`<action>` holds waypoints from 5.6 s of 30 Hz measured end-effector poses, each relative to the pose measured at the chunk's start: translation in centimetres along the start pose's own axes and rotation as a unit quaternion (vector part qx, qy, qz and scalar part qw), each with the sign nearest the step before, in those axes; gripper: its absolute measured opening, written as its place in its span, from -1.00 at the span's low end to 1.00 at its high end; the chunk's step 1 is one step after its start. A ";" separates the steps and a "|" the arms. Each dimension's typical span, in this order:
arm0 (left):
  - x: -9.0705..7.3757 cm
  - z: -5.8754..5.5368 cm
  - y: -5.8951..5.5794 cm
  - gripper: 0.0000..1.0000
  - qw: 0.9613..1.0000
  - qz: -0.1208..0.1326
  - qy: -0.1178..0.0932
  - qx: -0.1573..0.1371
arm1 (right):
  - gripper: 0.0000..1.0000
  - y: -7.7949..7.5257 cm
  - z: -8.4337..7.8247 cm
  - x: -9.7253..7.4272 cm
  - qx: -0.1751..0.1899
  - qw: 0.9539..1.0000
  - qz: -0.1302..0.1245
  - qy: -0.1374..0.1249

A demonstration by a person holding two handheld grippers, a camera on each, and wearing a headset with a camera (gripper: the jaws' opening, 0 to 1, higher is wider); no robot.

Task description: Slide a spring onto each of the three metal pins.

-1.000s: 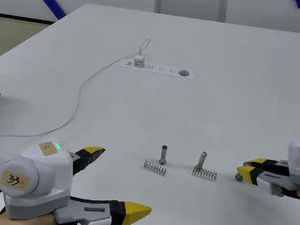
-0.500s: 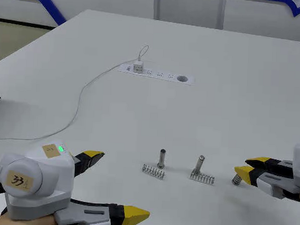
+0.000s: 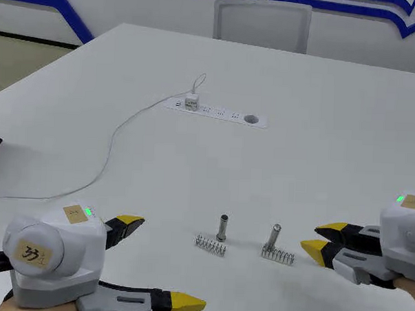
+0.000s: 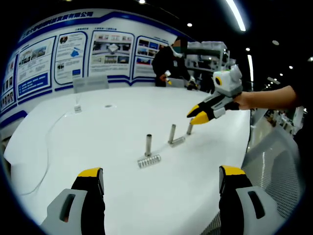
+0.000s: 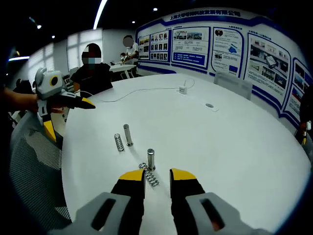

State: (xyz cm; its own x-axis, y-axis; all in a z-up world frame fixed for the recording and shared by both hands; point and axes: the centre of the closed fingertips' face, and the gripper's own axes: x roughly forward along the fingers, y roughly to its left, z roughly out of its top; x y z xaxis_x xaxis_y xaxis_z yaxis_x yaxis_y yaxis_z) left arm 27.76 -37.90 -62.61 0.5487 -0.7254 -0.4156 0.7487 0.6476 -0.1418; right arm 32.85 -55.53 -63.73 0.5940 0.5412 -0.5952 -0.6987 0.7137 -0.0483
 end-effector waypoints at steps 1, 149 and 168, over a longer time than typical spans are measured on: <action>0.1 -0.1 -0.1 1.00 1.000 -0.002 0.003 0.001 | -0.59 0.4 -0.3 0.3 -0.004 1.000 0.006 0.007; 5.5 4.6 -10.2 -0.80 0.942 -0.212 0.043 0.259 | -0.78 10.3 3.0 -3.7 -0.264 0.947 0.169 0.076; 5.0 5.0 -10.1 -0.81 0.941 -0.209 0.031 0.265 | -0.71 9.7 3.1 -3.7 -0.210 0.959 0.186 0.041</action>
State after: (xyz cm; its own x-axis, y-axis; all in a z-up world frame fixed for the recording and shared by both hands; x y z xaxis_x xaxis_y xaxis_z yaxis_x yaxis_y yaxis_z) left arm 24.78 -49.27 -58.81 0.1544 -0.8649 -0.4777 0.9836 0.0888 0.1572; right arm 25.13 -49.23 -59.48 0.2513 0.6745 -0.6942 -0.9653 0.2269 -0.1290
